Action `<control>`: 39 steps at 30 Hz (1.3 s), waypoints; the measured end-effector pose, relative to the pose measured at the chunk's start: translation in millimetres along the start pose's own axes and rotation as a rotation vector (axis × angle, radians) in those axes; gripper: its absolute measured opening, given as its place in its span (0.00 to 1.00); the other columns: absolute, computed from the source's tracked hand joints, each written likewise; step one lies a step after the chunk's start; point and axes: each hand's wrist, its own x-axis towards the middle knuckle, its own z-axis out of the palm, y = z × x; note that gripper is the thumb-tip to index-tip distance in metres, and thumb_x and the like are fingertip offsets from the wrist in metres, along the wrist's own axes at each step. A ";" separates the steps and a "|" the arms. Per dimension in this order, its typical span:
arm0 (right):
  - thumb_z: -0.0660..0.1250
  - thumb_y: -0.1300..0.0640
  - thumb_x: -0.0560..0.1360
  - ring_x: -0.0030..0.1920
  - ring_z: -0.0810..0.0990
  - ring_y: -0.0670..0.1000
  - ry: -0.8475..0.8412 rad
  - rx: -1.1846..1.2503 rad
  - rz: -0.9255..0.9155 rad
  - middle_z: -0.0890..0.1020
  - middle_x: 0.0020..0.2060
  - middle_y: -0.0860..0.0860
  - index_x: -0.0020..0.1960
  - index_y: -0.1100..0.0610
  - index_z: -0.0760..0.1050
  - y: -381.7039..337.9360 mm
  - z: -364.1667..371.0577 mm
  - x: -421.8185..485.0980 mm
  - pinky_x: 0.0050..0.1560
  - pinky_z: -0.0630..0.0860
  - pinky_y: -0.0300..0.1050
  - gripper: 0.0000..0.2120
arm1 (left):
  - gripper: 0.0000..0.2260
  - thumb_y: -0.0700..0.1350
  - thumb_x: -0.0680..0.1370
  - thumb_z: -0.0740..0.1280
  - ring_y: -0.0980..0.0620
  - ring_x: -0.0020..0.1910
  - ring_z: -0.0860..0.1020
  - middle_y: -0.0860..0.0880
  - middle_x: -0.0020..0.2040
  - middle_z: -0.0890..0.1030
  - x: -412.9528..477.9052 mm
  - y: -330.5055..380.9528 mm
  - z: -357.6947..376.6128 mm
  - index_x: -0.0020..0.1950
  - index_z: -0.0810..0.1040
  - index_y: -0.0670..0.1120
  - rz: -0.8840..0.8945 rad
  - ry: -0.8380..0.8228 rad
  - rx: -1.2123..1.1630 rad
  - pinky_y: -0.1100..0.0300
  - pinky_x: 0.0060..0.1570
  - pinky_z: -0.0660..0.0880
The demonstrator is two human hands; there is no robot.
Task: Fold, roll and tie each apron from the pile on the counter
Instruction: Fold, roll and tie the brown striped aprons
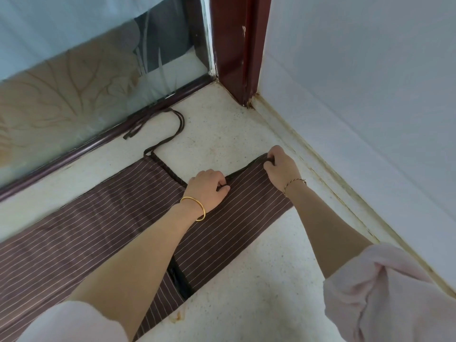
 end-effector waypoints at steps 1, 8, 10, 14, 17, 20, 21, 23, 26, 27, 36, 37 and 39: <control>0.56 0.61 0.76 0.36 0.71 0.52 0.012 -0.049 -0.008 0.72 0.39 0.51 0.50 0.57 0.66 0.5 1.5 0.4 0.34 0.68 0.44 0.03 | 0.11 0.53 0.78 0.62 0.52 0.50 0.76 0.51 0.50 0.79 -0.3 -2.1 -0.6 0.55 0.77 0.49 0.006 0.008 0.027 0.51 0.53 0.75; 0.59 0.61 0.77 0.49 0.71 0.53 0.125 -0.198 -0.237 0.74 0.45 0.51 0.50 0.58 0.68 6.1 11.6 2.9 0.46 0.70 0.46 0.02 | 0.10 0.50 0.79 0.60 0.51 0.49 0.73 0.51 0.49 0.77 -5.3 -13.4 -4.3 0.54 0.76 0.47 0.077 0.039 0.116 0.56 0.50 0.72; 0.57 0.59 0.79 0.46 0.72 0.53 0.129 -0.147 -0.172 0.75 0.42 0.52 0.51 0.57 0.67 4.9 12.6 5.4 0.45 0.72 0.48 0.03 | 0.10 0.49 0.79 0.59 0.50 0.49 0.72 0.49 0.49 0.77 -7.2 -15.5 -5.2 0.53 0.76 0.46 0.092 0.061 0.156 0.56 0.49 0.71; 0.57 0.61 0.79 0.43 0.74 0.54 0.232 -0.101 -0.117 0.75 0.43 0.54 0.53 0.60 0.67 3.5 18.8 3.6 0.43 0.74 0.49 0.04 | 0.11 0.49 0.78 0.57 0.50 0.48 0.72 0.48 0.48 0.76 -12.7 -27.8 -6.4 0.52 0.75 0.45 0.061 0.098 0.249 0.56 0.48 0.70; 0.57 0.63 0.79 0.44 0.72 0.53 0.294 -0.115 -0.139 0.75 0.46 0.55 0.53 0.62 0.68 7.5 24.9 2.9 0.43 0.71 0.46 0.04 | 0.09 0.47 0.79 0.57 0.49 0.46 0.72 0.48 0.46 0.75 -15.1 -35.0 -5.7 0.51 0.74 0.44 0.123 0.132 0.276 0.56 0.44 0.68; 0.56 0.64 0.79 0.42 0.72 0.54 0.347 -0.100 -0.126 0.74 0.47 0.56 0.54 0.63 0.69 9.6 28.4 4.4 0.41 0.71 0.46 0.06 | 0.08 0.45 0.80 0.59 0.47 0.40 0.75 0.47 0.41 0.77 -15.9 -40.7 -3.1 0.50 0.75 0.43 0.193 0.213 0.310 0.57 0.38 0.65; 0.55 0.64 0.79 0.42 0.72 0.54 0.349 -0.114 -0.126 0.74 0.46 0.57 0.54 0.63 0.69 10.1 29.2 5.2 0.41 0.71 0.47 0.06 | 0.07 0.44 0.79 0.60 0.47 0.37 0.75 0.46 0.39 0.78 -15.5 -42.2 -1.6 0.48 0.75 0.42 0.212 0.240 0.318 0.57 0.37 0.66; 0.54 0.64 0.80 0.43 0.73 0.55 0.331 -0.180 -0.134 0.74 0.47 0.57 0.55 0.62 0.69 10.0 30.7 6.7 0.41 0.74 0.49 0.07 | 0.05 0.43 0.78 0.63 0.47 0.31 0.74 0.46 0.34 0.77 -13.2 -43.9 2.2 0.44 0.75 0.42 0.243 0.289 0.353 0.56 0.33 0.68; 0.58 0.66 0.77 0.44 0.73 0.55 0.311 -0.364 -0.139 0.73 0.50 0.56 0.56 0.61 0.70 14.3 32.3 6.4 0.38 0.75 0.48 0.08 | 0.08 0.42 0.71 0.72 0.48 0.27 0.74 0.47 0.30 0.75 -9.3 -43.1 8.0 0.40 0.74 0.42 0.250 0.351 0.444 0.56 0.31 0.72; 0.60 0.66 0.76 0.44 0.73 0.55 0.310 -0.414 -0.146 0.73 0.51 0.56 0.56 0.61 0.70 16.8 32.5 6.4 0.37 0.75 0.47 0.09 | 0.09 0.43 0.70 0.73 0.48 0.29 0.75 0.47 0.31 0.76 -9.5 -41.8 10.6 0.40 0.74 0.43 0.232 0.376 0.477 0.55 0.33 0.73; 0.59 0.64 0.71 0.54 0.78 0.58 0.533 -0.403 -0.269 0.81 0.51 0.55 0.53 0.58 0.79 -5.7 43.8 -28.3 0.56 0.72 0.54 0.14 | 0.09 0.44 0.78 0.59 0.46 0.40 0.76 0.45 0.45 0.77 -33.8 -7.0 47.1 0.48 0.77 0.42 0.028 0.531 0.217 0.53 0.39 0.75; 0.61 0.62 0.72 0.57 0.77 0.58 0.470 -0.403 -0.286 0.81 0.54 0.55 0.55 0.58 0.79 -4.6 54.2 -40.6 0.59 0.72 0.55 0.14 | 0.11 0.45 0.78 0.57 0.46 0.42 0.76 0.45 0.48 0.78 -37.2 -5.3 51.5 0.50 0.77 0.43 0.010 0.518 0.186 0.53 0.41 0.75; 0.60 0.55 0.76 0.65 0.73 0.58 0.335 -0.492 -0.286 0.76 0.63 0.55 0.63 0.58 0.75 5.2 76.5 -58.9 0.66 0.67 0.57 0.17 | 0.14 0.47 0.78 0.55 0.47 0.48 0.76 0.45 0.53 0.78 -44.7 -6.8 54.8 0.54 0.77 0.44 0.015 0.494 0.178 0.51 0.47 0.74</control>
